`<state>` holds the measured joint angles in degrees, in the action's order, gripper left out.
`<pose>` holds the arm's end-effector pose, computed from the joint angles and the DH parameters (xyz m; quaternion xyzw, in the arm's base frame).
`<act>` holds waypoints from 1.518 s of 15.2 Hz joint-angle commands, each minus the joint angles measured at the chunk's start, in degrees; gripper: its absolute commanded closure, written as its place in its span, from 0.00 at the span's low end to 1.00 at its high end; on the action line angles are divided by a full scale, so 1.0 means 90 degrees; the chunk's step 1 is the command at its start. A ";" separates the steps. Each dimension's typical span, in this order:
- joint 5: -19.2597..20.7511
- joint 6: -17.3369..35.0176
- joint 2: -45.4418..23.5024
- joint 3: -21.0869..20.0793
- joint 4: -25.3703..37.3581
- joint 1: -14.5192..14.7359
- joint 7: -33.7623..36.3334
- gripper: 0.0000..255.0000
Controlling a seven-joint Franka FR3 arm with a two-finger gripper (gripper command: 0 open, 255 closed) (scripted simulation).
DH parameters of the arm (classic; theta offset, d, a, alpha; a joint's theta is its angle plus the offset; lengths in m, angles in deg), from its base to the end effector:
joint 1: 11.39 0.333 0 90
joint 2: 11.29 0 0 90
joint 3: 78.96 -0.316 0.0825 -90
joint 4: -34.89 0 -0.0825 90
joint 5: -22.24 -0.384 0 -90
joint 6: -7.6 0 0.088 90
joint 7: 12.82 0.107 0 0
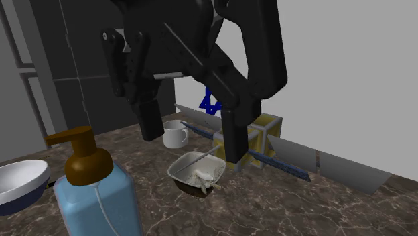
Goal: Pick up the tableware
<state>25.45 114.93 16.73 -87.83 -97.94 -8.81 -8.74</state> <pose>0.4018 0.0839 0.5272 0.9958 0.0637 0.0270 0.0602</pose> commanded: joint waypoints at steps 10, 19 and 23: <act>0.0146 0.0874 -0.2399 -0.0780 0.1217 0.0280 0.0938 0.00; 0.0699 0.1075 -0.4522 -0.1131 0.2815 0.0713 0.1706 0.00; 0.0961 0.0992 -0.5504 -0.1168 0.3739 0.1020 0.1965 0.00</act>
<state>33.47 124.45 -30.33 -98.28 -67.03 -0.38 8.41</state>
